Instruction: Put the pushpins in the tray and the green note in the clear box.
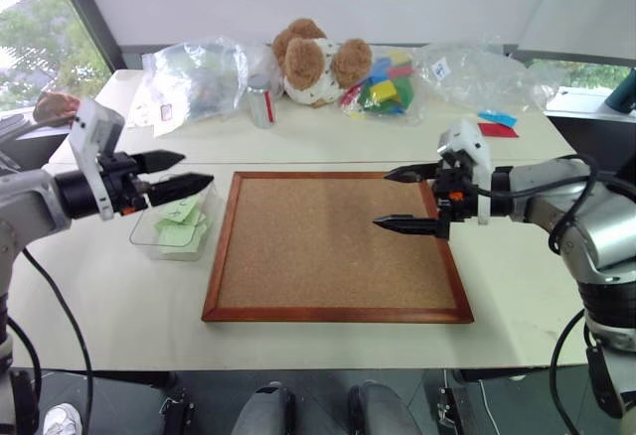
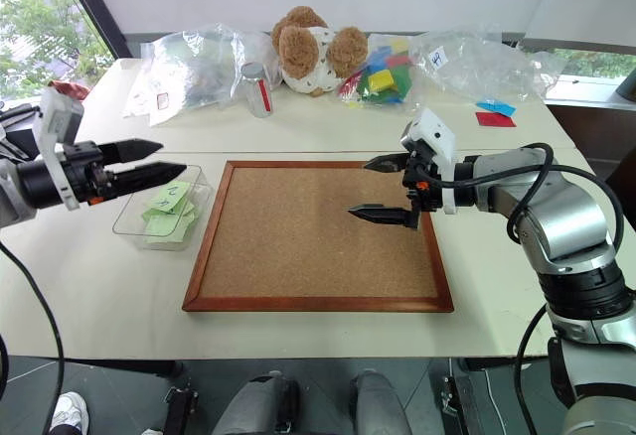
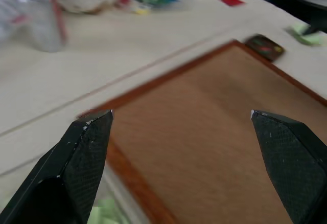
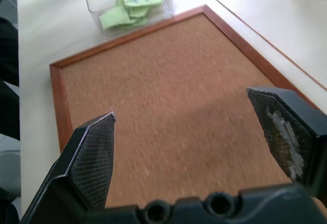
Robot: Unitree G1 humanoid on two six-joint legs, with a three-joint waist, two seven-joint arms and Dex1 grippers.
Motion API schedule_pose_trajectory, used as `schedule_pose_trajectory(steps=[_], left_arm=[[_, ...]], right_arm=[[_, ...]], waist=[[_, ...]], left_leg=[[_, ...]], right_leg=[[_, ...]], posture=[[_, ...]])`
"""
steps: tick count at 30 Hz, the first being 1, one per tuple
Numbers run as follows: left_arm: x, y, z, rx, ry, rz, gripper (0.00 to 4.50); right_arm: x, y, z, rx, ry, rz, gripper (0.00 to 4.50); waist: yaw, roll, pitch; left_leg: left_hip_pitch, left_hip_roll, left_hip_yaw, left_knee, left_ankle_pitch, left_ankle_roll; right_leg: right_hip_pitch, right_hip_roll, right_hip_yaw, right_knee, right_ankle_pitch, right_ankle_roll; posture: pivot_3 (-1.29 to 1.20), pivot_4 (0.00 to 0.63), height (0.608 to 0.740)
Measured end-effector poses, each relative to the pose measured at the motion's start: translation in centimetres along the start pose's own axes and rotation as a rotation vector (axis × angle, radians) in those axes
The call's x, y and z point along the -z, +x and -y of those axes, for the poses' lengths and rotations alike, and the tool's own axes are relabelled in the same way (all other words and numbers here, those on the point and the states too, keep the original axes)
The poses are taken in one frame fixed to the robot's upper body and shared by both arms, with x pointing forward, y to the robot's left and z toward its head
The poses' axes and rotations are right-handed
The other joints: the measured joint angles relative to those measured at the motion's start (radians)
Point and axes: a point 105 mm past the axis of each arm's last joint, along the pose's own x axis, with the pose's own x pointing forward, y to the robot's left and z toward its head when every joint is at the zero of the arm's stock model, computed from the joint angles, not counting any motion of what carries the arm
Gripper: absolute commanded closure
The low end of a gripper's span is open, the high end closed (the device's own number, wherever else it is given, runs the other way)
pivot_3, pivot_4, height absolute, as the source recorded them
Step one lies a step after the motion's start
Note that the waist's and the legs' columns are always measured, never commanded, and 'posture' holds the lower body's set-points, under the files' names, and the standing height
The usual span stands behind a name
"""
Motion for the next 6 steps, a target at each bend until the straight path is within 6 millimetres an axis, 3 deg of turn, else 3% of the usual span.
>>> schedule_pose_trajectory(steps=[3, 6], left_arm=[[1.3, 0.0, 2.5, 0.13, -0.01, -0.037, 0.07], [1.7, -0.3, 3.2, 0.16, -0.006, -0.058, 0.07]], right_arm=[[0.7, -0.2, -0.6, -0.009, 0.023, -0.013, 0.0], [1.0, -0.1, -1.0, -0.016, 0.033, -0.017, 0.0]], waist=[[0.001, 0.0, 0.0], [0.001, 0.0, 0.0]], left_leg=[[0.0, 0.0, 0.0, 0.0, 0.0, 0.0], [0.001, 0.0, 0.0, 0.0, 0.0, 0.0]], right_leg=[[0.0, 0.0, 0.0, 0.0, 0.0, 0.0], [0.0, 0.0, 0.0, 0.002, 0.0, 0.0]], posture=[[0.0, 0.15, 0.74], [0.0, 0.15, 0.74]])
